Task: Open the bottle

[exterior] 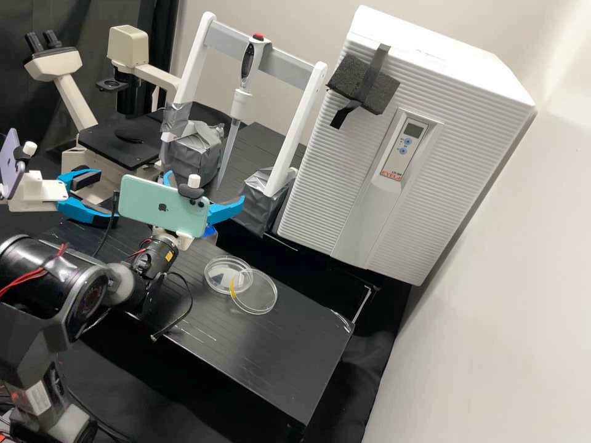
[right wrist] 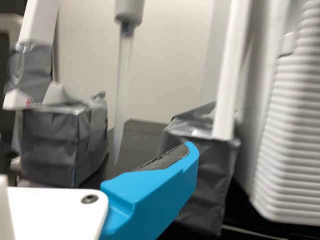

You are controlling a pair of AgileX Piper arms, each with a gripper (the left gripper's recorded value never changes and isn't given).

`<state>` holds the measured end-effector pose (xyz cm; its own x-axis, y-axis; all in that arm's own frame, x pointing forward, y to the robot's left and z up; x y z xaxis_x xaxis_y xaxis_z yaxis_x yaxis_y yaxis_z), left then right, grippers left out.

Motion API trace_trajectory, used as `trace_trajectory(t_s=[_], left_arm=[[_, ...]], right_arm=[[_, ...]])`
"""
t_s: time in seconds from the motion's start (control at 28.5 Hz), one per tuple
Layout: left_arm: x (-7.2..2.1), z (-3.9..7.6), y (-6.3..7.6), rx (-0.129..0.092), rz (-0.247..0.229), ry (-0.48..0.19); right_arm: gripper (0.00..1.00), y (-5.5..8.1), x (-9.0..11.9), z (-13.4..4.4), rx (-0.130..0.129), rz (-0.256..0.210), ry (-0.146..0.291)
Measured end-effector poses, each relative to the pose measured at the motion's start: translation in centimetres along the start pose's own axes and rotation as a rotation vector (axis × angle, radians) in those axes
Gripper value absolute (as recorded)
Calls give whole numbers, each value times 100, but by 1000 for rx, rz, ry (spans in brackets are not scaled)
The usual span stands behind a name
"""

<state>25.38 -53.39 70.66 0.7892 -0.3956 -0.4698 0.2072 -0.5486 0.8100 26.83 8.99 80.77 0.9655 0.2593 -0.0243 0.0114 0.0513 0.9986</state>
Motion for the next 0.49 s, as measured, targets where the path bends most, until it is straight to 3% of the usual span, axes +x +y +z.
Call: trace_trajectory(t_s=[0.11, 0.21, 0.49], left_arm=[[0, 0, 0, 0, 0, 0], [0, 0, 0, 0, 0, 0], [1, 6, -2, 0, -1, -2]], right_arm=[[100, -85, 31, 29, -17, -17, -27], [100, -134, 64, 60, -16, -25, -51], [100, -266, 120, 92, -42, -74, -72]])
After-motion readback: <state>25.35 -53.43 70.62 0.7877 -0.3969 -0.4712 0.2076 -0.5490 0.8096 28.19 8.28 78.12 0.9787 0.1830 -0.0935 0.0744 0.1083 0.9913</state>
